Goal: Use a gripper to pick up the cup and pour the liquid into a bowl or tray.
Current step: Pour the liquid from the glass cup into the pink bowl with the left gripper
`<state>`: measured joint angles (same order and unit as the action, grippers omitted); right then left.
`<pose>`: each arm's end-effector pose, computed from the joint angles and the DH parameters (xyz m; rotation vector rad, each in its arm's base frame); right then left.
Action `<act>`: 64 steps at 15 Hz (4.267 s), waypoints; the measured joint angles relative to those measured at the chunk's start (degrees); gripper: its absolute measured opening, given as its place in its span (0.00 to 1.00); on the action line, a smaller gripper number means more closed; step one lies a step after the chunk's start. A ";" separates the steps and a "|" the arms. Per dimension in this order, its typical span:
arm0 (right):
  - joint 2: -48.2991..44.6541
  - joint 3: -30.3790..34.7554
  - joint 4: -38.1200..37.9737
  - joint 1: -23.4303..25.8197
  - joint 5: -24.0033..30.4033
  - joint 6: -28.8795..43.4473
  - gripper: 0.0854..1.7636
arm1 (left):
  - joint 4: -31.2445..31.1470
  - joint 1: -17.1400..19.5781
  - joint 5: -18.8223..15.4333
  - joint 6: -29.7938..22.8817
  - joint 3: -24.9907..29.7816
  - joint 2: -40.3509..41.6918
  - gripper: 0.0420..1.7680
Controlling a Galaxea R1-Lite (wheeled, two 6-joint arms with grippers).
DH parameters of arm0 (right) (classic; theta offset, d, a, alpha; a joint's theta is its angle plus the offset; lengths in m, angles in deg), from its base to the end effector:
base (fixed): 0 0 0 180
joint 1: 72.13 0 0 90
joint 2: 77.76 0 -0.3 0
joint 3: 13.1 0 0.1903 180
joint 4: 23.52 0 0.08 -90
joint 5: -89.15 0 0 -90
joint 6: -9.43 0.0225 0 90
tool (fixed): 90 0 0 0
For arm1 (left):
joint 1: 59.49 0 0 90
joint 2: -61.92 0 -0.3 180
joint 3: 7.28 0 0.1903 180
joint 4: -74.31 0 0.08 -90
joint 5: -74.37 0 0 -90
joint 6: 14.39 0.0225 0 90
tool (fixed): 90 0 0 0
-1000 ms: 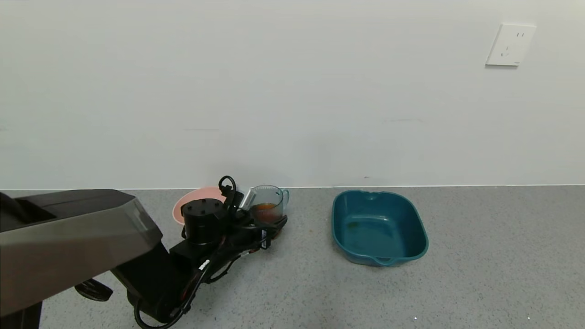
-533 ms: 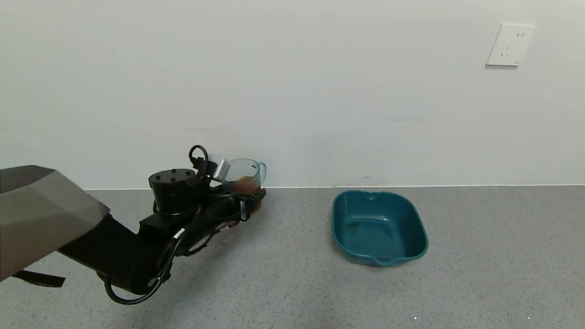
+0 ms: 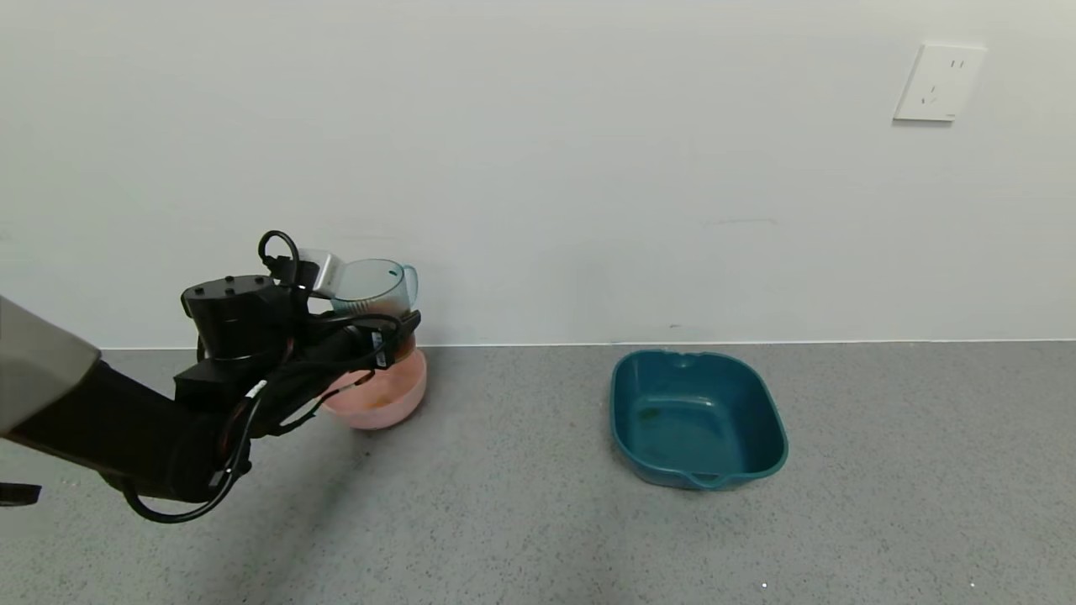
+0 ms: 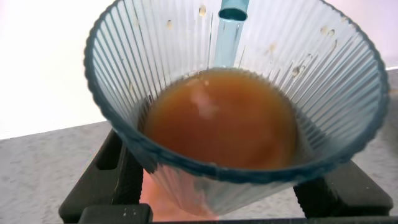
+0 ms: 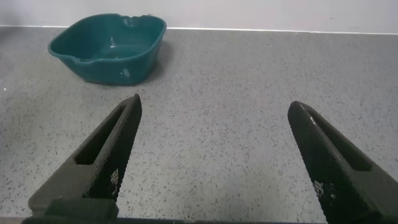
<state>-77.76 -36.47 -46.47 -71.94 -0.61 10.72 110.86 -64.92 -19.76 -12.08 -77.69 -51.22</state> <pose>-0.0228 0.0002 0.0762 0.0225 -0.0073 0.0010 0.3578 -0.0356 0.1357 0.0414 0.1046 -0.1688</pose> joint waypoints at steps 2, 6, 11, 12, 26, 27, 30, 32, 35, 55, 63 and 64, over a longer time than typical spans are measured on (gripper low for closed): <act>0.00 0.00 0.00 0.00 0.00 0.02 0.97 | -0.02 3.04 -2.12 0.00 0.00 0.00 0.74; 0.00 0.00 -0.01 0.00 0.02 0.02 0.97 | -1.62 8.89 -4.92 0.13 -0.77 -0.20 0.74; 0.00 0.00 -0.01 0.00 -0.02 0.02 0.97 | -3.30 14.43 -7.19 1.27 -3.28 -1.38 0.74; 0.00 0.00 0.00 0.00 0.00 0.00 0.97 | -3.34 15.23 -7.58 1.89 -3.58 -1.80 0.74; 0.00 0.00 0.00 0.00 -0.02 0.02 0.97 | -2.93 19.29 -10.30 10.78 -4.78 -6.68 0.74; 0.00 0.00 -0.01 0.00 0.00 0.02 0.97 | -2.84 19.29 -10.52 11.40 -4.63 -6.81 0.74; 0.00 0.00 0.00 0.00 0.00 0.02 0.97 | -2.76 19.20 -10.85 12.56 -4.39 -7.08 0.74; 0.00 0.00 0.00 0.00 0.02 0.02 0.97 | -2.73 18.85 -10.83 13.93 -4.24 -7.09 0.74; 0.00 0.00 0.00 0.00 0.02 0.02 0.97 | -2.71 18.79 -10.83 15.35 -4.22 -7.12 0.74; 0.00 0.00 0.00 -0.02 -0.02 0.02 0.97 | -3.08 18.76 -10.39 27.87 -4.69 -6.81 0.74; 0.00 0.00 0.00 -0.02 0.00 0.02 0.97 | -3.33 18.62 -9.84 33.71 -4.13 -6.81 0.74; 0.00 0.00 0.00 -0.02 -0.02 0.05 0.97 | -3.34 18.59 -9.78 34.56 -4.06 -6.81 0.74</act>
<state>-77.76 -36.47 -46.47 -71.97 -0.63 10.77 107.52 -46.33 -29.54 22.48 -81.75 -58.03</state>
